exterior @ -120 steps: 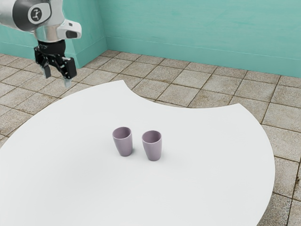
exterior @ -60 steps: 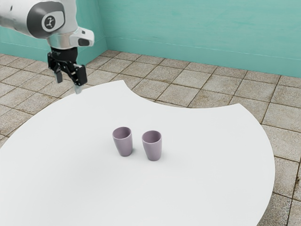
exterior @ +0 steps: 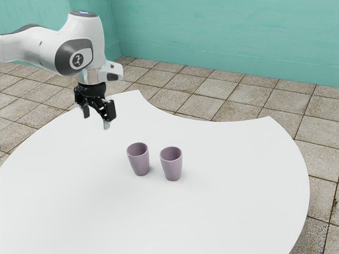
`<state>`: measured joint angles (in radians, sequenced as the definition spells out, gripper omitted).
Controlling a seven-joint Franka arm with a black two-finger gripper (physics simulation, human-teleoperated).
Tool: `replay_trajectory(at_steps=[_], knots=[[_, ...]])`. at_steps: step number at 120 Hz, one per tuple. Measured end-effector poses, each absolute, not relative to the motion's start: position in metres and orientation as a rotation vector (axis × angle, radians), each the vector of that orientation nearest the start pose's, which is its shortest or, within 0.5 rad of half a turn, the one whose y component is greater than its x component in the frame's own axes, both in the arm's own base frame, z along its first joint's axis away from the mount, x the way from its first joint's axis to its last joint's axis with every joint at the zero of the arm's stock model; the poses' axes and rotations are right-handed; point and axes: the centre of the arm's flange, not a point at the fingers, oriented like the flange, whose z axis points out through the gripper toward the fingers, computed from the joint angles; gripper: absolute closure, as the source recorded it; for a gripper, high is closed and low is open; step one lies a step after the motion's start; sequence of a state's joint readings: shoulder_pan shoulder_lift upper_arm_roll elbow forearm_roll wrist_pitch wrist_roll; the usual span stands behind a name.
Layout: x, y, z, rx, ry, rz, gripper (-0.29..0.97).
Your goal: Place the left cup onto the right cup
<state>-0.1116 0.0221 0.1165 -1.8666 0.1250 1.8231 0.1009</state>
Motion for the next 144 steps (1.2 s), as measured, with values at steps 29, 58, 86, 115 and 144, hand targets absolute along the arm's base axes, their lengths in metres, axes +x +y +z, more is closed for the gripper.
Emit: replay_trajectory(at_steps=[29,58,86,115,144], knots=[[0.572,0.01,0.466,-3.042,0.164,0.125,0.0],[0.58,0.007,0.445,-3.083,0.11,0.122,0.0],[0.588,0.005,0.421,-3.101,0.066,0.142,0.0],[0.598,0.008,0.404,-3.109,0.029,0.113,0.0],[0.609,0.01,0.392,-3.128,-0.009,0.064,0.0]])
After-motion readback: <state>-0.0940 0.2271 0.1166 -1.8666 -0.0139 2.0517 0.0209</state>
